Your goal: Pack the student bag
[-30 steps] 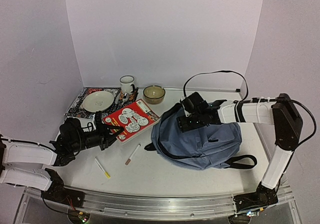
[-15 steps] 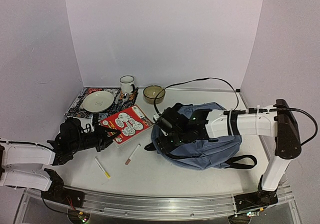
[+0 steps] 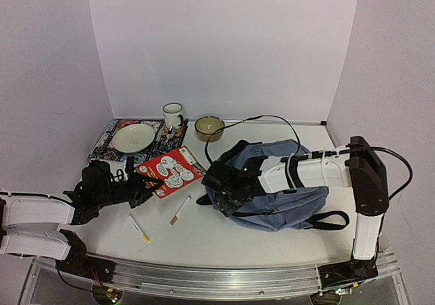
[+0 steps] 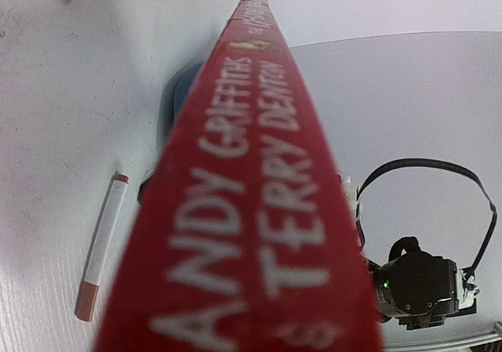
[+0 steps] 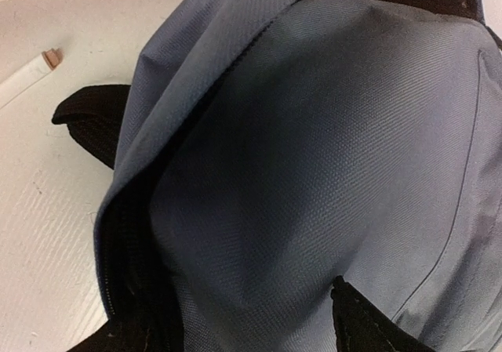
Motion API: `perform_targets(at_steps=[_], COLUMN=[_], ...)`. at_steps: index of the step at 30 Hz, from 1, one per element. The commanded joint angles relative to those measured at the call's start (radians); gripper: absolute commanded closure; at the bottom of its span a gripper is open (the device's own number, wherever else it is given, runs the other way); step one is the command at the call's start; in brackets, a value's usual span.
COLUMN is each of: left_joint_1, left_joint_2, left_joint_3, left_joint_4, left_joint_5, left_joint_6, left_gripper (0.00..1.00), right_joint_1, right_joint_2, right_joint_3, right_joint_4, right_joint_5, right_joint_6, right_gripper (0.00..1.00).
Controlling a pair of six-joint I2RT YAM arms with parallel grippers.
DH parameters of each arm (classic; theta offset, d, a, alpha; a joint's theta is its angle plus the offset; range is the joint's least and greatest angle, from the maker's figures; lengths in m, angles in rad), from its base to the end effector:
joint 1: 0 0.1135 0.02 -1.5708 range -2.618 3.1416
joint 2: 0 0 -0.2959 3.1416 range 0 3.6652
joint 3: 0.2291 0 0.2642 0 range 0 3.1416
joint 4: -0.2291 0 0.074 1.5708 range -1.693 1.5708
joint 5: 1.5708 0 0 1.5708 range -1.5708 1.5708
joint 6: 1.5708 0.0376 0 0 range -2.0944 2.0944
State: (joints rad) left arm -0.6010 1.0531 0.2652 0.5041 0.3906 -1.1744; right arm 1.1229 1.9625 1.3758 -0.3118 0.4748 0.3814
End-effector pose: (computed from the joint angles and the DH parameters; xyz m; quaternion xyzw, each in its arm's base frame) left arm 0.1585 -0.1260 0.2001 -0.1102 0.7857 -0.5545 0.2511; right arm 0.2092 0.3958 0.2105 -0.2601 0.8833 0.0569 0.3858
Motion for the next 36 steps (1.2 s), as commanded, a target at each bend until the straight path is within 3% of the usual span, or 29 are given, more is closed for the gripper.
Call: perform_targets(at_steps=[1, 7, 13, 23, 32, 36], left_joint_1=[0.004, 0.004, 0.004, -0.007, -0.196, -0.211], left_joint_2=[-0.019, -0.006, -0.018, -0.031, 0.103, 0.147], left_joint_3=[0.061, 0.088, 0.106, 0.092, 0.179, 0.205], left_joint_4=[0.059, 0.055, 0.049, 0.030, 0.030, 0.029], left_joint_5=[0.042, 0.101, 0.151, 0.214, 0.128, 0.098], left_joint_6=[0.029, 0.022, 0.008, -0.016, -0.014, -0.024], left_gripper=[1.00, 1.00, 1.00, 1.00, 1.00, 1.00], right_joint_1=[0.007, 0.007, 0.008, 0.007, 0.007, 0.006], right_joint_2=[-0.003, -0.074, -0.127, -0.237, -0.363, -0.433], right_joint_3=[0.049, 0.056, 0.051, 0.048, 0.005, -0.061], right_joint_4=[-0.111, -0.119, -0.122, -0.122, -0.060, 0.053], right_joint_5=[0.144, 0.181, 0.213, 0.260, 0.325, 0.287], right_joint_6=[0.033, 0.041, 0.067, 0.138, 0.254, 0.227], right_gripper=[0.33, 0.53, 0.98, 1.00, 1.00, 1.00])
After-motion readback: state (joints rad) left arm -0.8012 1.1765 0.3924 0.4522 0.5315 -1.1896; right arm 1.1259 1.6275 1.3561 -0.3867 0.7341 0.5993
